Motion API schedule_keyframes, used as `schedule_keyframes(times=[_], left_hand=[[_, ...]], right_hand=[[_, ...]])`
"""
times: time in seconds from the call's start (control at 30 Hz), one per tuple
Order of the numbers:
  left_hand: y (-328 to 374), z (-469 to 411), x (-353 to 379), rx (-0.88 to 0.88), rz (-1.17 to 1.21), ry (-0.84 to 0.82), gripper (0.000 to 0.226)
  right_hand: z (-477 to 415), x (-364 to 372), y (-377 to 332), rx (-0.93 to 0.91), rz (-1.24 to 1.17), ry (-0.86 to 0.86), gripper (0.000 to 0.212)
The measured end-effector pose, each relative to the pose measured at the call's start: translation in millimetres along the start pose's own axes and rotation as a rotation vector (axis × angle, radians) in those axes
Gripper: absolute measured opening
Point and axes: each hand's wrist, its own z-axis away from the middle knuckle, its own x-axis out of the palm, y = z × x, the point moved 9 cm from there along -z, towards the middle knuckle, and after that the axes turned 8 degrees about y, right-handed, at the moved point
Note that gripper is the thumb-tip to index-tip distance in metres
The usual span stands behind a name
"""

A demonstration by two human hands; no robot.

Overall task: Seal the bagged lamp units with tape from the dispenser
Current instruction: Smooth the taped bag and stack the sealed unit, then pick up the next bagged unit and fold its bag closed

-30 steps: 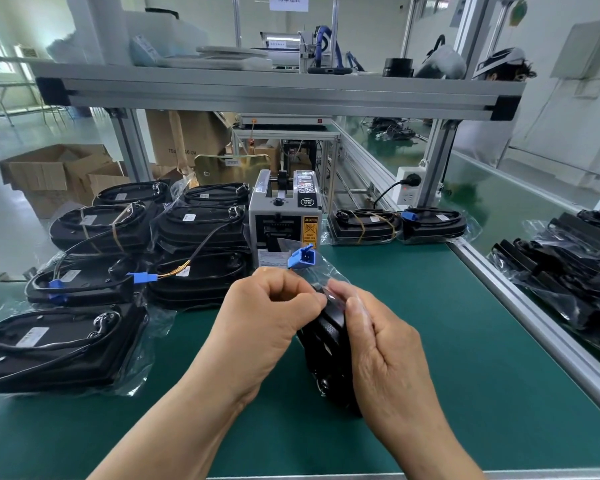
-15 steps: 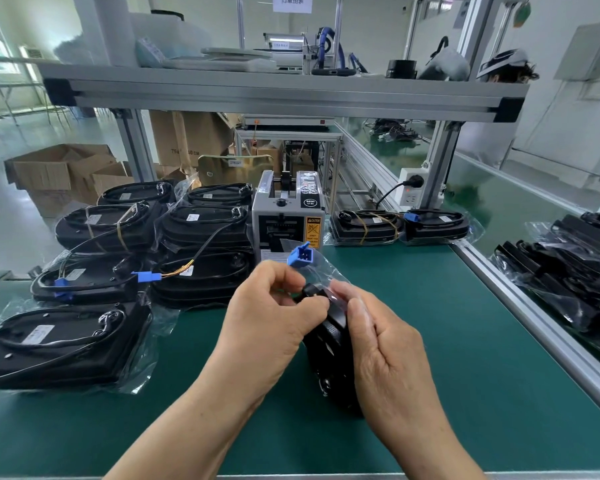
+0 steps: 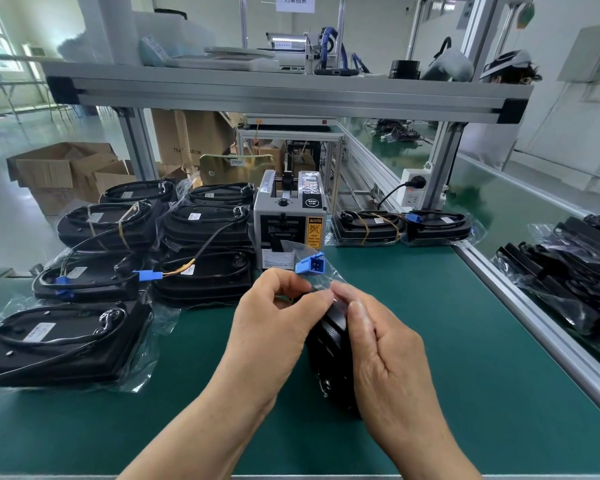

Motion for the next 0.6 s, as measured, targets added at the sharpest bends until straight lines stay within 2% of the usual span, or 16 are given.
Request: schedule_keyframes(times=[0.17, 0.27, 0.47, 0.6], left_hand=[[-4.7, -6.8, 0.9, -0.050, 0.015, -0.024, 0.006], [-7.0, -9.4, 0.4, -0.076, 0.019, -0.034, 0.019], [-8.2, -9.2, 1.5, -0.053, -0.002, 0.013, 0.009], [-3.6, -0.1, 5.4, -0.003, -0.048, 0.035, 0.032]], right_hand=[[-1.7, 0.2, -1.3, -0.001, 0.019, -0.010, 0.040], [-2.2, 0.5, -0.8, -0.003, 0.024, -0.010, 0.042], [-1.0, 1.8, 2.2, -0.008, 0.028, 0.002, 0.032], [-1.3, 0.6, 1.1, 0.006, -0.069, 0.010, 0.029]])
